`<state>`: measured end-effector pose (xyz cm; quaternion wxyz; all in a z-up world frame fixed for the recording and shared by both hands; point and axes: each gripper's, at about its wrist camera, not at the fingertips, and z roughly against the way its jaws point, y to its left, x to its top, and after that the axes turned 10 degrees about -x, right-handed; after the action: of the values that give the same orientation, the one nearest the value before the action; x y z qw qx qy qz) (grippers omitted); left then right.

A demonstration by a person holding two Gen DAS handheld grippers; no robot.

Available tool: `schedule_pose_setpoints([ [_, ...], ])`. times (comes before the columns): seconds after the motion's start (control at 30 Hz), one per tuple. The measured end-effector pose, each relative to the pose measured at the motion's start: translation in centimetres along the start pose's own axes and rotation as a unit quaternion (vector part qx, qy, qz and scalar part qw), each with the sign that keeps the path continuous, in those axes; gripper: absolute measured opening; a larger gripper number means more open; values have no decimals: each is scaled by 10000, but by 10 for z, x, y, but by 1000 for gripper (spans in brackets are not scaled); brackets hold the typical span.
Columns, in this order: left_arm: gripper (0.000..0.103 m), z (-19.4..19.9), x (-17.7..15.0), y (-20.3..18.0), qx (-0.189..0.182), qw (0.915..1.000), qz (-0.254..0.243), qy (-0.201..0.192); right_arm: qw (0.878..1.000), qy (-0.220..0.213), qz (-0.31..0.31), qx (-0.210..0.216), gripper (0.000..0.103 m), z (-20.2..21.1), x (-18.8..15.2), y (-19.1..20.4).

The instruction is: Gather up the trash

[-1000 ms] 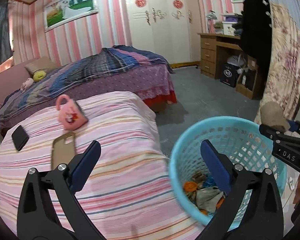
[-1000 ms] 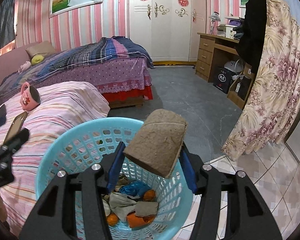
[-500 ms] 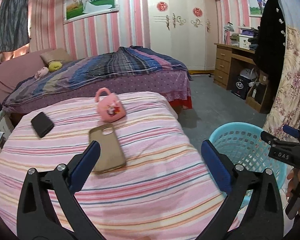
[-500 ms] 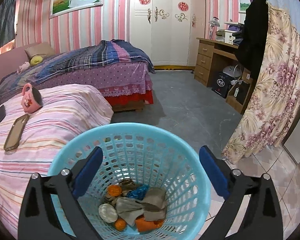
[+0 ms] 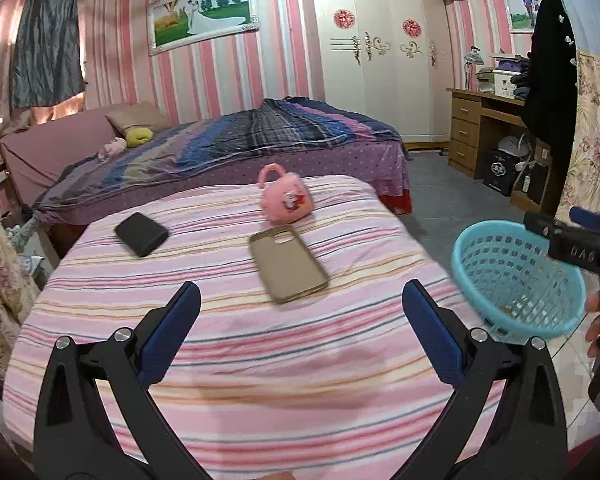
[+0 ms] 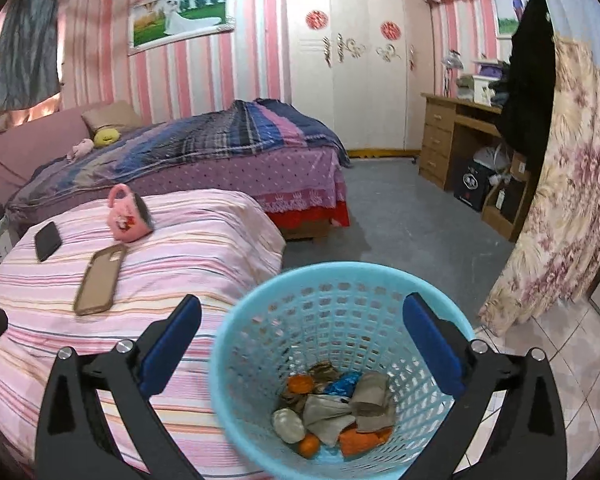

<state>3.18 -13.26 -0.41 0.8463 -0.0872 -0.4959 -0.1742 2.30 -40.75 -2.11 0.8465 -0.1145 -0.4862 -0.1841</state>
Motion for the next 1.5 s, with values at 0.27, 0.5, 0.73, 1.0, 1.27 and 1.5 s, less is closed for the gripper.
schedule_pose_setpoints([
  [0.27, 98, 33, -24, 32, 94, 9996, 262, -21, 9986, -82, 177, 491, 98, 43, -19, 40],
  [0.5, 98, 56, -51, 54, 285, 9988, 397, 1, 9958, -101, 536, 736, 98, 71, -42, 73],
  [0.73, 98, 69, -59, 67, 404, 9977, 527, -108, 9935, -269, 673, 874, 98, 95, -60, 99],
  [1.0, 98, 69, -71, 70, 276, 9974, 668, 15, 9912, -509, 775, 947, 98, 110, -69, 113],
  [1.27, 98, 77, -66, 71, 472, 9966, 603, -312, 9900, -668, 857, 898, 98, 118, -68, 121],
  [1.5, 98, 78, -64, 74, 530, 9956, 633, -435, 9891, -820, 904, 824, 98, 123, -65, 120],
])
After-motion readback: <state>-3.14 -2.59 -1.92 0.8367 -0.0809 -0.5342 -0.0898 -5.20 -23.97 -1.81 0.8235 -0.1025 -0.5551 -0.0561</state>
